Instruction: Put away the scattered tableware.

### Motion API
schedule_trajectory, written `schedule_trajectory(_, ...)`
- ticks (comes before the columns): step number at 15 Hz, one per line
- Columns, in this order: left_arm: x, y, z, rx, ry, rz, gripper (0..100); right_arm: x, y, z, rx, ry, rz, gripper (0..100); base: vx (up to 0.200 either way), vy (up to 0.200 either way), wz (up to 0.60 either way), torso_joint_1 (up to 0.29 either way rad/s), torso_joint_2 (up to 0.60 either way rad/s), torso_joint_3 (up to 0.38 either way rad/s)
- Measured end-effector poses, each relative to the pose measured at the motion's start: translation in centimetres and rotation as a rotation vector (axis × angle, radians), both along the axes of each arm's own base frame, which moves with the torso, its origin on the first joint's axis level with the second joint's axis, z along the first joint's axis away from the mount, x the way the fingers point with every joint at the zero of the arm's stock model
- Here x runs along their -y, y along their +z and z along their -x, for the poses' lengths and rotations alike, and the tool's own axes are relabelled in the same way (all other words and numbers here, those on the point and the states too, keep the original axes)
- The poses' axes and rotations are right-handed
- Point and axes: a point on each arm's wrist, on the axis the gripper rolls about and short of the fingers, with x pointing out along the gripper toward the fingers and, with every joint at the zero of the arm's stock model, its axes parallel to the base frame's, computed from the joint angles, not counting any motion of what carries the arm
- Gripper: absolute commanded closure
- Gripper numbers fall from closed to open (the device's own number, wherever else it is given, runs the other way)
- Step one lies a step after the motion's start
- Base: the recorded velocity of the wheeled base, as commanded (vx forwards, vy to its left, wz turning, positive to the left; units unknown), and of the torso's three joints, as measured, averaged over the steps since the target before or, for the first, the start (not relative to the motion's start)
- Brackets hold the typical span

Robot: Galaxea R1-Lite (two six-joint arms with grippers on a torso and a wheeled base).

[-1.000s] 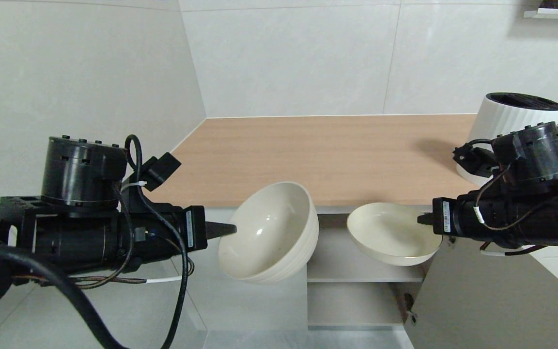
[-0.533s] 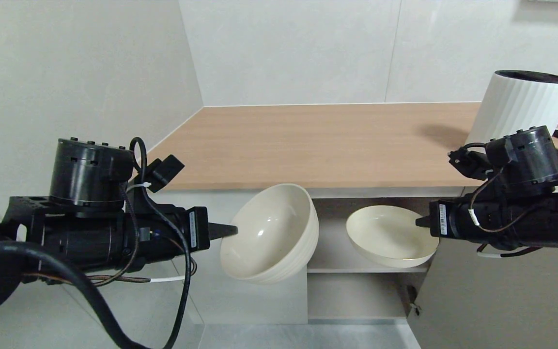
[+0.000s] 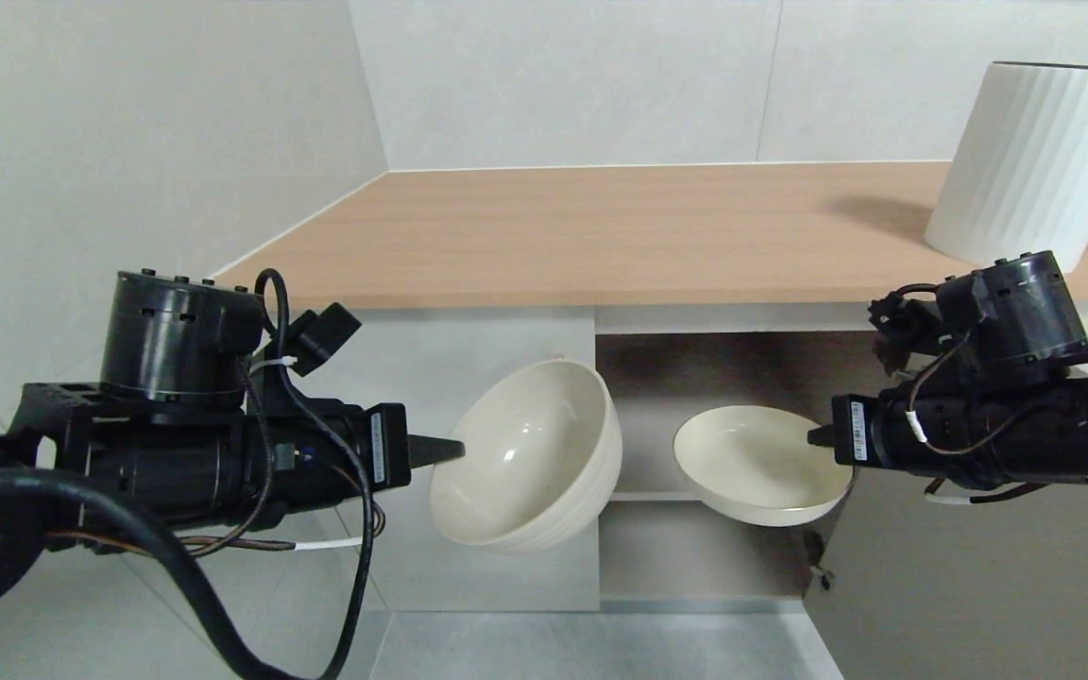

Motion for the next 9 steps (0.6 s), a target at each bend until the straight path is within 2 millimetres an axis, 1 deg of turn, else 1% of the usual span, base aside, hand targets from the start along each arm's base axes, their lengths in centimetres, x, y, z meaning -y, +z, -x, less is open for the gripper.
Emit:
schedule_trajectory(2,0.0,-0.02,0.0,-0.001,-0.001,0.0,100,0.0,-0.06,-0.03,-0.002,0.0,0.001,100,0.0,0.0,0.0,-0.151,0.44,0.288)
schedule_trajectory(4,0.0,-0.01,0.0,0.0,-0.001,0.0,100,-0.03,-0.14,-0.09,-0.004,0.0,0.003,100,0.0,0.0,0.0,-0.085,0.28,0.154)
schedule_trajectory(7,0.0,-0.01,0.0,0.0,-0.001,0.0,100,-0.11,-0.32,-0.26,-0.007,-0.001,0.004,100,0.0,0.0,0.0,-0.02,0.08,0.054)
schedule_trajectory(9,0.0,-0.01,0.0,0.0,-0.002,0.0,100,-0.31,-0.53,-0.75,0.008,-0.008,0.003,100,0.0,0.0,0.0,0.0,0.0,0.0)
